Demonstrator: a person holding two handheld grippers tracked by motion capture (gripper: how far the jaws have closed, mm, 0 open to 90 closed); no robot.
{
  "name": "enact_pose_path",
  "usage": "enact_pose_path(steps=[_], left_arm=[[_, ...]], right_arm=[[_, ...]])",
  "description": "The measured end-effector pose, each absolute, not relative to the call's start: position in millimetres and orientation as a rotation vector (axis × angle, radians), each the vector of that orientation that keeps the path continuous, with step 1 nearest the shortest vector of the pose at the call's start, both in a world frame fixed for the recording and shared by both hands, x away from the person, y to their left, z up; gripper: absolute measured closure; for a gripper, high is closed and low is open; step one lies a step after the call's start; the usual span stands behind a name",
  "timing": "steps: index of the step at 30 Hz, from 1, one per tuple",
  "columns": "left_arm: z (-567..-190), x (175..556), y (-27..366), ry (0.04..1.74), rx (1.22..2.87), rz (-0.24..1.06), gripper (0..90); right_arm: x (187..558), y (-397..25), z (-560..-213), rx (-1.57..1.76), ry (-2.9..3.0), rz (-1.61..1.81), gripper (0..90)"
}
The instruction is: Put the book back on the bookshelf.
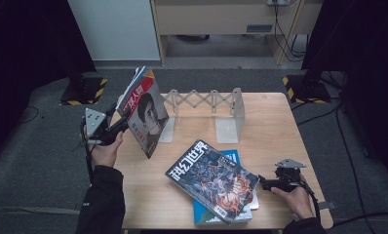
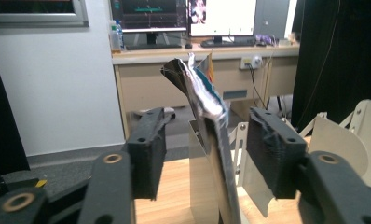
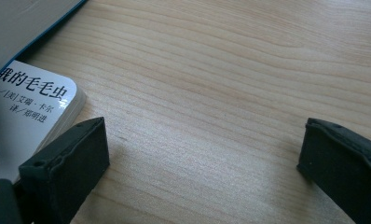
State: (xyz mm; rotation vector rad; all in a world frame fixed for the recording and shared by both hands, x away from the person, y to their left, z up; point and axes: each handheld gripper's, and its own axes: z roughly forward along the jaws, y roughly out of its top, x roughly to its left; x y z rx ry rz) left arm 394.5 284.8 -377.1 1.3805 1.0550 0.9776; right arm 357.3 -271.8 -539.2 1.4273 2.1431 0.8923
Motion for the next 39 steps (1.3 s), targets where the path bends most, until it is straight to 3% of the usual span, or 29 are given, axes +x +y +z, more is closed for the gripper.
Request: enact_pose_path(steps=[18, 24, 29, 35, 39], left_arm=[[-430.1, 353.7, 296.1, 1.138, 1.438, 0.826, 28.4], [-451.1, 351.7, 287.9, 1.143, 1.536, 0.777, 25.3], [-464.2, 347.8, 277.3, 1.133, 1.587, 0.738, 24.1], [-478.7, 343.3, 266.6, 1.127, 1.642, 0.682, 23.4], [-484.6, 342.8, 258.6, 1.123, 1.652, 0.629, 23.0]], right_arm=[[357.7, -271.3, -539.5, 1.426, 2.145, 0.892, 0.7], [357.9, -271.7, -539.5, 1.420, 2.149, 0.893, 1.0], [356.3, -272.6, -538.6, 1.415, 2.153, 0.905, 5.0], [353.9, -276.4, -531.9, 1.418, 2.167, 0.862, 18.9], [352.0, -276.4, -523.0, 1.409, 2.133, 0.901, 23.4]])
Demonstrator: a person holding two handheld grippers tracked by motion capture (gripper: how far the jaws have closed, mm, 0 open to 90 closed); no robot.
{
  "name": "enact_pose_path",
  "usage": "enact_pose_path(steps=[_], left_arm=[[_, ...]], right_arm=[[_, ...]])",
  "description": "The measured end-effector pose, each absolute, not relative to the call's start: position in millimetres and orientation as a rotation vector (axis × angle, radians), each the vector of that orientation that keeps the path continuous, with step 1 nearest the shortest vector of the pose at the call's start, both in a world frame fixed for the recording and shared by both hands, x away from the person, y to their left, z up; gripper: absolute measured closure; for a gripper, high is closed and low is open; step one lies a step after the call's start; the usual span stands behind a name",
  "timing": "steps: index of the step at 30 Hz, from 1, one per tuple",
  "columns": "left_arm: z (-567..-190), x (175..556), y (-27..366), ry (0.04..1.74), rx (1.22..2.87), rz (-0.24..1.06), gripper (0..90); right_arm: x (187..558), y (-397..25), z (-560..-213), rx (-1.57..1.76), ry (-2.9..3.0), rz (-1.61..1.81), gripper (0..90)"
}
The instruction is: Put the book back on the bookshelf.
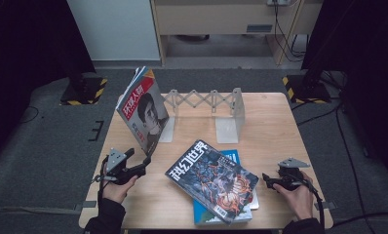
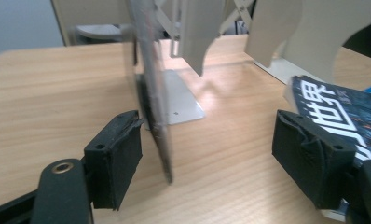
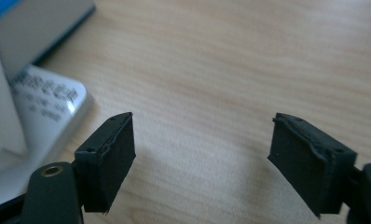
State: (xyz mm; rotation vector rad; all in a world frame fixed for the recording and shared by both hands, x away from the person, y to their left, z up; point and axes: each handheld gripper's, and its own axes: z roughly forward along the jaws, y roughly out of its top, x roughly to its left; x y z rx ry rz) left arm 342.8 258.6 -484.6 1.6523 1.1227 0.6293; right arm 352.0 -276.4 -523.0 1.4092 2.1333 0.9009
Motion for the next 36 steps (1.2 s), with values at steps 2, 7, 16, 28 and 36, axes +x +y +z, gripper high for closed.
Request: enact_pose_path(steps=[2, 7, 16, 28, 36], left_arm=[[-486.8, 342.9, 254.6, 1.119, 1.666, 0.610, 22.6], [-491.1, 341.4, 245.2, 1.114, 1.686, 0.554, 22.6], [-498.6, 339.2, 221.6, 1.078, 1.749, 0.439, 23.4], [-508.6, 343.5, 204.1, 1.074, 1.830, 0.348, 27.5], [-513.6, 346.7, 197.8, 1.056, 1.829, 0.289, 27.9]], right_arm=[[350.5, -275.6, -517.0, 1.403, 2.105, 0.957, 25.5], [346.2, -270.3, -506.5, 1.373, 2.065, 1.103, 30.3], [339.9, -253.0, -498.6, 1.307, 2.092, 1.234, 32.8], [335.6, -228.1, -501.2, 1.280, 2.173, 1.272, 32.4], [335.1, -222.5, -504.4, 1.289, 2.183, 1.309, 29.9]])
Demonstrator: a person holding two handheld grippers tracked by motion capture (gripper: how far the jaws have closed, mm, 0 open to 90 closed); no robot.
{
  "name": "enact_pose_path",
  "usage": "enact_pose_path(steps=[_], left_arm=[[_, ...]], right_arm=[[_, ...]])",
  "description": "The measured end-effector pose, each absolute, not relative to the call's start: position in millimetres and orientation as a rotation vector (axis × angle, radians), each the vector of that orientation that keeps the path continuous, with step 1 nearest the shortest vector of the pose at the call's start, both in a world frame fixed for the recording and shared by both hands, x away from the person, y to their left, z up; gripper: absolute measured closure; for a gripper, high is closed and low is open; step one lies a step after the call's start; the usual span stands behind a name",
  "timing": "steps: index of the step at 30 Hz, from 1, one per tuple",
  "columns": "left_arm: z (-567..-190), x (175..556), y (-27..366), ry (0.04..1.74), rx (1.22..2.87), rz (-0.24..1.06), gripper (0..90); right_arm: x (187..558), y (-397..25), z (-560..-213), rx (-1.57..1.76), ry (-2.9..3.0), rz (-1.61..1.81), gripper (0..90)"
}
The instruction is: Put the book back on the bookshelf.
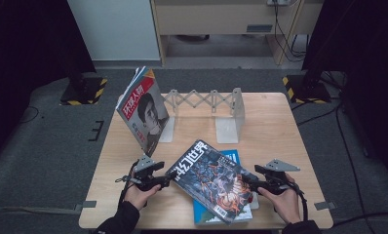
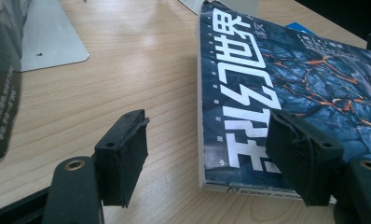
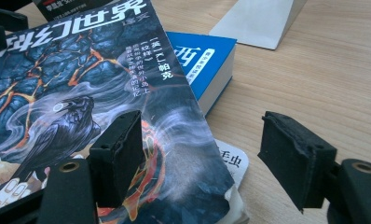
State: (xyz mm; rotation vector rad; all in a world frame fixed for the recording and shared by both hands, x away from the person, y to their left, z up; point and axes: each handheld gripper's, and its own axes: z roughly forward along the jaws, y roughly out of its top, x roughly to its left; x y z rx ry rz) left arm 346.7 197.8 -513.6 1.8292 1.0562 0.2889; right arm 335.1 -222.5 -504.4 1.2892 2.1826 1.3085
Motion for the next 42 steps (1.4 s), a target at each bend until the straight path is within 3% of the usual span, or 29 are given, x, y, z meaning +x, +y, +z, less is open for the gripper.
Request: enact_pose_path(steps=[15, 25, 29, 35, 38, 42], left_arm=[[-523.0, 355.7, 187.0, 1.047, 1.794, 0.134, 26.5], [-523.0, 355.1, 180.0, 1.032, 1.780, 0.105, 27.3], [-514.3, 353.4, 186.6, 1.060, 1.770, 0.075, 37.0], [-510.8, 348.9, 189.2, 1.068, 1.775, 0.064, 42.1], [-511.8, 348.5, 188.6, 1.060, 1.788, 0.078, 41.9], [-517.2, 346.8, 185.6, 1.034, 1.807, 0.083, 34.3]], right_arm=[[336.0, -216.0, -508.3, 1.298, 2.186, 1.350, 28.1], [336.6, -217.2, -510.6, 1.320, 2.177, 1.371, 27.2], [336.4, -217.5, -511.6, 1.317, 2.176, 1.377, 27.2], [335.8, -215.8, -512.6, 1.314, 2.167, 1.388, 27.2], [335.8, -215.9, -512.5, 1.314, 2.168, 1.387, 27.2], [335.4, -215.6, -512.4, 1.307, 2.165, 1.385, 27.1]])
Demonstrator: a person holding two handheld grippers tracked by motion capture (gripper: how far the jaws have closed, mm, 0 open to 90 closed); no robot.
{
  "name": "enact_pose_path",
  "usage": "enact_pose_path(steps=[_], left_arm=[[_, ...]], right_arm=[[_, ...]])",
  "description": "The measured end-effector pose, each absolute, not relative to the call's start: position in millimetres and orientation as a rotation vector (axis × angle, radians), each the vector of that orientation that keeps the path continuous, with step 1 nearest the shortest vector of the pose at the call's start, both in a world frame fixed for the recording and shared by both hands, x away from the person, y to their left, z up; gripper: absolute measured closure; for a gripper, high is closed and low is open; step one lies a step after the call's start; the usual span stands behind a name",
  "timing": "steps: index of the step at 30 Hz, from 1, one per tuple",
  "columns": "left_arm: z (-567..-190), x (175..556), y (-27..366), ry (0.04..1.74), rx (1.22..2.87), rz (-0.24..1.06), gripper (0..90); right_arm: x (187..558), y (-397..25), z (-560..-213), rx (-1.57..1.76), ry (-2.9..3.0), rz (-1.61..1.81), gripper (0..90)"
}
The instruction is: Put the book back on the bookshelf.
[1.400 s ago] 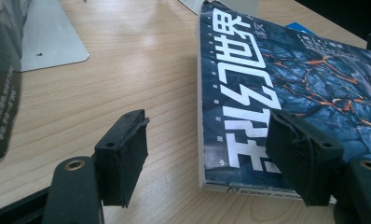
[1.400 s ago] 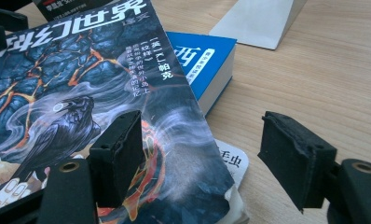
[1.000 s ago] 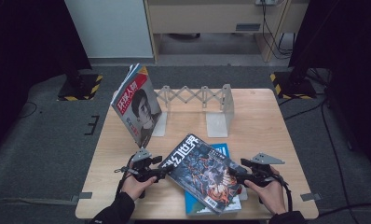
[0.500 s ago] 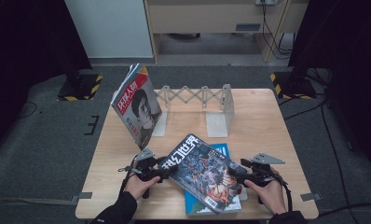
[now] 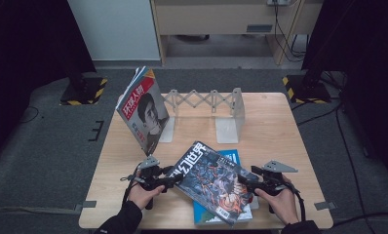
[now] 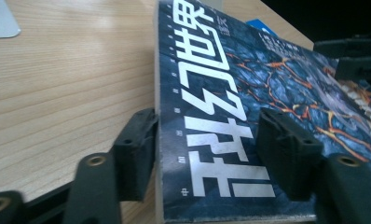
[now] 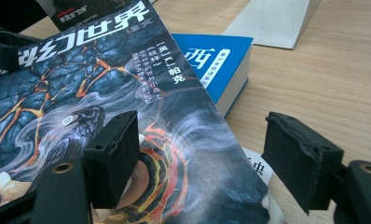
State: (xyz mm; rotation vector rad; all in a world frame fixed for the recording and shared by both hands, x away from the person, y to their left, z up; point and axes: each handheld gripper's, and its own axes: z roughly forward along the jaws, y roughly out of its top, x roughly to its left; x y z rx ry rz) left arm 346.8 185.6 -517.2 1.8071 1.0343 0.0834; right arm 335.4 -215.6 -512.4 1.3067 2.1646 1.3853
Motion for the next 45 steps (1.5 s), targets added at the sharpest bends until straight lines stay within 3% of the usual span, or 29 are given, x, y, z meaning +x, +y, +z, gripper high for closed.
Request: enact_pose_path(steps=[3, 11, 20, 33, 45], left_arm=[[-521.9, 344.6, 185.7, 1.051, 1.790, 0.039, 27.2], [-525.5, 347.5, 184.3, 1.064, 1.776, -0.049, 24.3], [-496.3, 340.8, 185.0, 1.047, 1.669, 0.045, 48.9], [-502.0, 347.0, 171.3, 1.069, 1.696, -0.006, 52.5], [-477.9, 347.6, 171.4, 1.036, 1.660, 0.000, 64.1]], right_arm=[[335.1, -215.5, -512.1, 1.304, 2.164, 1.382, 27.2], [335.3, -215.3, -512.0, 1.306, 2.165, 1.381, 27.1], [335.3, -213.1, -513.4, 1.291, 2.168, 1.393, 27.2], [335.5, -210.6, -514.1, 1.285, 2.175, 1.407, 27.2], [339.6, -232.0, -508.3, 1.311, 2.143, 1.336, 28.1]])
